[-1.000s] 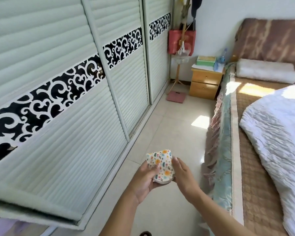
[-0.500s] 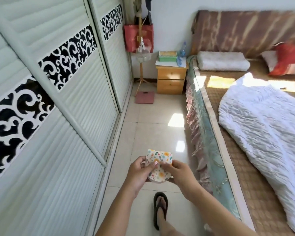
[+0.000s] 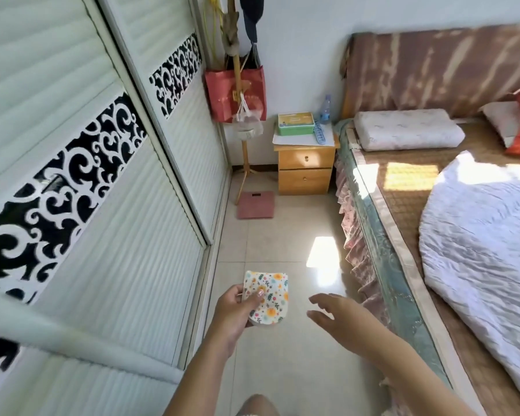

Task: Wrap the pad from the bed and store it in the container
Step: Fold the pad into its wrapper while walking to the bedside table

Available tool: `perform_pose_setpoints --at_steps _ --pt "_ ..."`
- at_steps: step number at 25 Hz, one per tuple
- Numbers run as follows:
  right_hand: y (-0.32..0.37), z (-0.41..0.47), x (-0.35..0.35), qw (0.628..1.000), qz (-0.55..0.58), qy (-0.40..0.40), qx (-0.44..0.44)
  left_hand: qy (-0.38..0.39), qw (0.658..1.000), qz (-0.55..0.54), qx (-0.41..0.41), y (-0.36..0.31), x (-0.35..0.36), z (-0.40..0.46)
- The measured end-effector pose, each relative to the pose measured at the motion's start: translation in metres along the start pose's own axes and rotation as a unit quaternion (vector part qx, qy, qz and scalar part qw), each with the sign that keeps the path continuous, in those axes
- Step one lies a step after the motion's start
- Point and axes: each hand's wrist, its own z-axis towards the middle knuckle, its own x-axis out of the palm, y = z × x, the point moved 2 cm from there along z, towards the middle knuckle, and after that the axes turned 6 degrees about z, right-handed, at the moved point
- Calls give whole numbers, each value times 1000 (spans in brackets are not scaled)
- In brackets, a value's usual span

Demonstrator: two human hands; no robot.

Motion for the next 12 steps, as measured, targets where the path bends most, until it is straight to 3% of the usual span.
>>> perform_pose_setpoints --at_steps 5,12 --pt "7 118 -37 996 -74 40 16 1 1000 -15 -9 -48 -10 112" --pt "18 306 -94 993 -94 20 66 4 1000 -17 -26 -142 -28 310"
